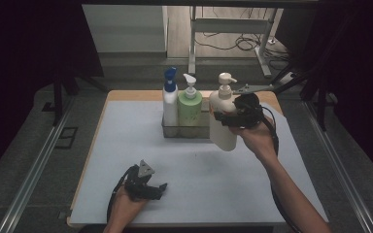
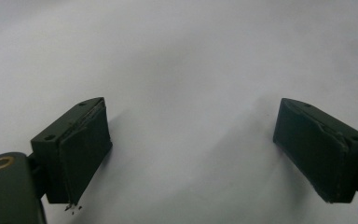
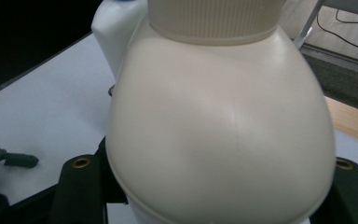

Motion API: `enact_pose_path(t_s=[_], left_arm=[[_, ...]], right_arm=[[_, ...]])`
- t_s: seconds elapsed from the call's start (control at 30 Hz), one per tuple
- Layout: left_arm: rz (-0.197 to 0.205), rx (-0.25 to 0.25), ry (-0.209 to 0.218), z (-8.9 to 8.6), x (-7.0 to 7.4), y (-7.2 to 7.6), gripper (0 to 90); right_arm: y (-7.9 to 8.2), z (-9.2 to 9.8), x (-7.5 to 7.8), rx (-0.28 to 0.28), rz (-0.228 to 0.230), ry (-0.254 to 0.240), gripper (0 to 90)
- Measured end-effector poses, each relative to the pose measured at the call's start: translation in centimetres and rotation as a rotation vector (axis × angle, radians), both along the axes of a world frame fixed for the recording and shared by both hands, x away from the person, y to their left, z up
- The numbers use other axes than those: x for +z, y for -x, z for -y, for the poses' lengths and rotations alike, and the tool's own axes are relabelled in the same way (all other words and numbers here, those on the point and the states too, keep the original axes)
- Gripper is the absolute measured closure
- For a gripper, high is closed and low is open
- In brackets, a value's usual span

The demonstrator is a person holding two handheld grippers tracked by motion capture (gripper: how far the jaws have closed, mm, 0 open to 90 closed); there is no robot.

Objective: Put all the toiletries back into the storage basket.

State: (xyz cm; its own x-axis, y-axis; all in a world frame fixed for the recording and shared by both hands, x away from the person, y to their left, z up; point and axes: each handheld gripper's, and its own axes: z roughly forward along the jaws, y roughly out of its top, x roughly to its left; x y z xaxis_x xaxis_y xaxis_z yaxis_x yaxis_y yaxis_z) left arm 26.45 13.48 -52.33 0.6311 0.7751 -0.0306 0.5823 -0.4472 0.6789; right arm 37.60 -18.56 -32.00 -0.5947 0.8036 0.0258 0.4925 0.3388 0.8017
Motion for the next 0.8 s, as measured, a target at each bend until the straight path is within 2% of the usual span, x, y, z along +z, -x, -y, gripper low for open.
enact_pose_path(t_s=[0.8], left_arm=[[0.003, 0.0, 0.0, 0.0, 0.0, 0.0, 10.5]], right_arm=[[-4.9, -0.9, 0.4, -0.118, 0.046, -0.015, 37.0]])
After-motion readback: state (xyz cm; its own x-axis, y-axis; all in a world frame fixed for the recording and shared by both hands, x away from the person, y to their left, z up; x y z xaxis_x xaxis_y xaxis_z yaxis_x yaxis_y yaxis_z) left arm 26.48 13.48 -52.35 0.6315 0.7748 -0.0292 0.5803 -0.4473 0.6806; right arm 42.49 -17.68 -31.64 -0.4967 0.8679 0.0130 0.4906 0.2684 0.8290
